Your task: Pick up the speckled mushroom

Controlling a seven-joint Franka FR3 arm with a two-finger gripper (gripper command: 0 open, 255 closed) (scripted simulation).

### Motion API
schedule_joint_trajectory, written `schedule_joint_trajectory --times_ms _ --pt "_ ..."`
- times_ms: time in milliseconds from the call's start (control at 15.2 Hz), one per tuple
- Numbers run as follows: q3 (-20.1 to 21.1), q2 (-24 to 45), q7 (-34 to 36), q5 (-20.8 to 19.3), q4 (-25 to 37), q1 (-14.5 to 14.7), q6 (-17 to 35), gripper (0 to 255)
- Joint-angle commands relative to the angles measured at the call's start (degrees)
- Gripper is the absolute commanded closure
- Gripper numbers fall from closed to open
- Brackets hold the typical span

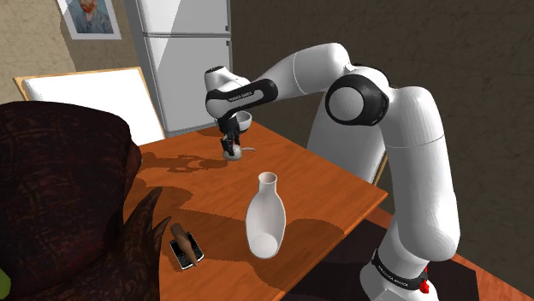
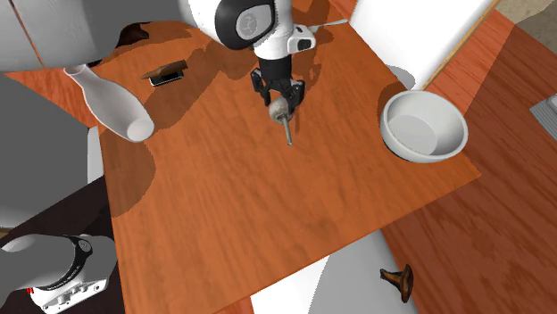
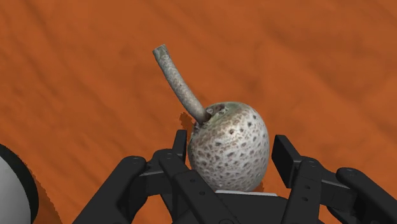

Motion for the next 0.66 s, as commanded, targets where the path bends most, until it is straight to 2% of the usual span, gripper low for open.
schedule_joint_trajectory --times_ms 0,594 --pt "0.0 -0.4 -0.4 0.1 1.0 -0.1 -1.3 255" --pt "0.0 -1.3 -1.2 0.3 5.0 0.0 -6.2 255"
